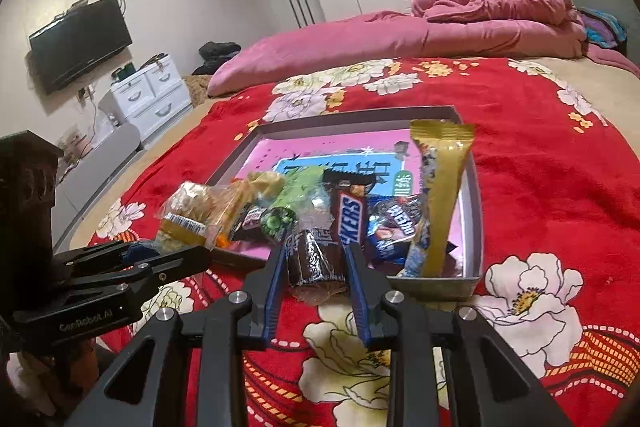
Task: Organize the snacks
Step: 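Lift both held snacks and carry them over the grey tray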
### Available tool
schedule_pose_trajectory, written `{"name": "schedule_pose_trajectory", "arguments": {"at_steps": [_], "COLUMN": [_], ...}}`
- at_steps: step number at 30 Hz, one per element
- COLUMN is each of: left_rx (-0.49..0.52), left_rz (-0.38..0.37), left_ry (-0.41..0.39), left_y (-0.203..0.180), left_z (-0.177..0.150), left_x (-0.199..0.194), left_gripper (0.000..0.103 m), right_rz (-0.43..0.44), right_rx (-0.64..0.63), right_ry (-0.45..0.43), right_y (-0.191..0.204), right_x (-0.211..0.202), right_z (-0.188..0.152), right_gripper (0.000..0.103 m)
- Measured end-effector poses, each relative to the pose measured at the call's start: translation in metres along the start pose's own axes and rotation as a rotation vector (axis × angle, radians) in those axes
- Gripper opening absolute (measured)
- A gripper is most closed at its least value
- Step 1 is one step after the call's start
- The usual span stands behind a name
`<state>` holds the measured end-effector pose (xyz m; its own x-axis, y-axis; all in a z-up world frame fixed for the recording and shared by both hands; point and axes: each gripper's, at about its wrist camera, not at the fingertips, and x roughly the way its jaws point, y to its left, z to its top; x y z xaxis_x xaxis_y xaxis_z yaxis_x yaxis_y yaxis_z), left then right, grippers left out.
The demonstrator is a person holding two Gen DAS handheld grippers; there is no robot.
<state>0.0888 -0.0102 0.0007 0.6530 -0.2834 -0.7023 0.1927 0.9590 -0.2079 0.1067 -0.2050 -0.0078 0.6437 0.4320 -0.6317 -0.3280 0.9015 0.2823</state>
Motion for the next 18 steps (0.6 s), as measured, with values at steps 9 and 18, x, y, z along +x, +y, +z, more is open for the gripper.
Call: {"name": "schedule_pose_trajectory", "arguments": {"at_steps": [9, 18], "left_rx": [-0.003, -0.013], "left_rz": [0.025, 0.032], "left_ry": [-0.017, -0.016], "left_y": [0.007, 0.014], "left_z": [0.010, 0.020], "left_x": [0.010, 0.025], "left_gripper": [0.036, 0.036], "right_rz": [-0.026, -0.046], "right_rx": [0.017, 0.027], "right_ry": [-0.020, -0.025], "right_y": [-0.006, -0.009], "right_x": [0.003, 0.011], "right_z": [0.005, 0.009], "right_gripper": [0.030, 0.030]}}
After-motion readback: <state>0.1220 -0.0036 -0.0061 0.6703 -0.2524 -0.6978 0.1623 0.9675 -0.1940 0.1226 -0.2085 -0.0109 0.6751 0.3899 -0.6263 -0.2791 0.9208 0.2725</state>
